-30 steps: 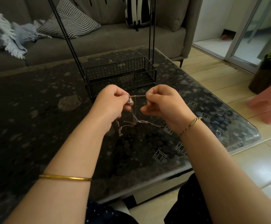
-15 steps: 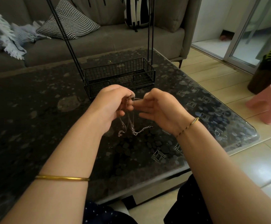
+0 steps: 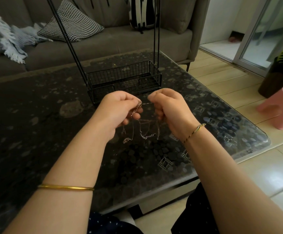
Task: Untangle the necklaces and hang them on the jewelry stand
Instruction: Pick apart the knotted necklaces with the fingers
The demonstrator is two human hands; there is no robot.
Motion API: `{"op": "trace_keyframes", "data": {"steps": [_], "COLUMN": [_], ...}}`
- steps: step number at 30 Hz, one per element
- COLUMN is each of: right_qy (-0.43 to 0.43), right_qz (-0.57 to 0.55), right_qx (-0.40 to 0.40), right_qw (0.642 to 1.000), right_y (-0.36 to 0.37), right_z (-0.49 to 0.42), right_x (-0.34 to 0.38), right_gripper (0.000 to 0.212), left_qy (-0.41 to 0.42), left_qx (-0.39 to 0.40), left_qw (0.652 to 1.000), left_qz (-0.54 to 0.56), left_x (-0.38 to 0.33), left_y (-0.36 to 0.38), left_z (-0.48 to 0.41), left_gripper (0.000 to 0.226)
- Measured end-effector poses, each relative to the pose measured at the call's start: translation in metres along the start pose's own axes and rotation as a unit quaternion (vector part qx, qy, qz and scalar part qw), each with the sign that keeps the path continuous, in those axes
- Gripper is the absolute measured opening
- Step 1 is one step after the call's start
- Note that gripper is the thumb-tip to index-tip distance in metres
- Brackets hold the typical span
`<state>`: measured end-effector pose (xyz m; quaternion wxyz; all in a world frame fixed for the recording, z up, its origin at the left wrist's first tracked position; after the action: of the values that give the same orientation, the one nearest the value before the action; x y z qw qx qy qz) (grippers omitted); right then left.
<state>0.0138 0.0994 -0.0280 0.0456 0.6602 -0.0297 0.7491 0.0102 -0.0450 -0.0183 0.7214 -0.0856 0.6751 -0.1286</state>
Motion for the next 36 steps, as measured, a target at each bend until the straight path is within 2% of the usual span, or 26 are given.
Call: {"op": "trace_keyframes", "data": {"steps": [4, 9, 13, 18, 21, 25, 28, 32, 36], "right_qy": [-0.021, 0.008, 0.003, 0.009, 0.034, 0.069, 0.062, 0.016, -0.01], "right_qz": [0.011, 0.038, 0.078, 0.113, 0.096, 0.052, 0.038, 0.072, 0.071], "right_qx": [-0.003, 0.02, 0.042, 0.036, 0.044, 0.076, 0.097, 0.066, 0.028], "right_qw": [1.0, 0.999, 0.996, 0.993, 0.994, 0.993, 0.993, 0.995, 0.997], "right_y": [0.0, 0.001, 0.005, 0.004, 0.008, 0.014, 0.017, 0.01, 0.002], "right_z": [0.002, 0.002, 0.003, 0.006, 0.008, 0.008, 0.008, 0.007, 0.005], "right_x": [0.004, -0.002, -0.003, -0.003, -0.007, -0.012, -0.012, -0.005, -0.002], "right_gripper": [0.019, 0.015, 0.02, 0.02, 0.012, 0.017, 0.016, 0.007, 0.01], "left_qy": [-0.014, -0.013, -0.013, -0.019, -0.009, 0.005, 0.014, 0.02, 0.027], "left_qx": [-0.006, -0.017, -0.033, -0.028, -0.011, 0.001, -0.008, -0.011, 0.009], "left_qw": [1.0, 0.999, 0.997, 0.997, 0.998, 0.999, 0.999, 1.0, 0.999], "left_qz": [0.014, 0.046, 0.065, 0.075, 0.065, 0.049, 0.04, 0.021, -0.022], "left_x": [0.002, 0.002, 0.002, 0.003, 0.0, -0.002, -0.002, -0.001, -0.002], "left_y": [0.0, -0.001, -0.005, -0.004, -0.002, 0.0, -0.002, -0.002, 0.003], "left_z": [0.002, 0.003, 0.002, 0.002, 0.002, 0.002, 0.001, -0.001, -0.002], "left_gripper": [0.014, 0.016, 0.017, 0.021, 0.023, 0.024, 0.023, 0.019, 0.019]}}
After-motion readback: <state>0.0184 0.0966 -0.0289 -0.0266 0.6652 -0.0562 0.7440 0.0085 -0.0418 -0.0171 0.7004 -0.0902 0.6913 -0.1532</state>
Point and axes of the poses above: each hand's wrist, its own z-axis away from the middle knuckle, its own y-axis out of the palm, x = y × z, the point moved 9 cm from there along -z, towards the middle knuckle, and after that the axes turned 5 degrees about y, right-handed, at the moved point
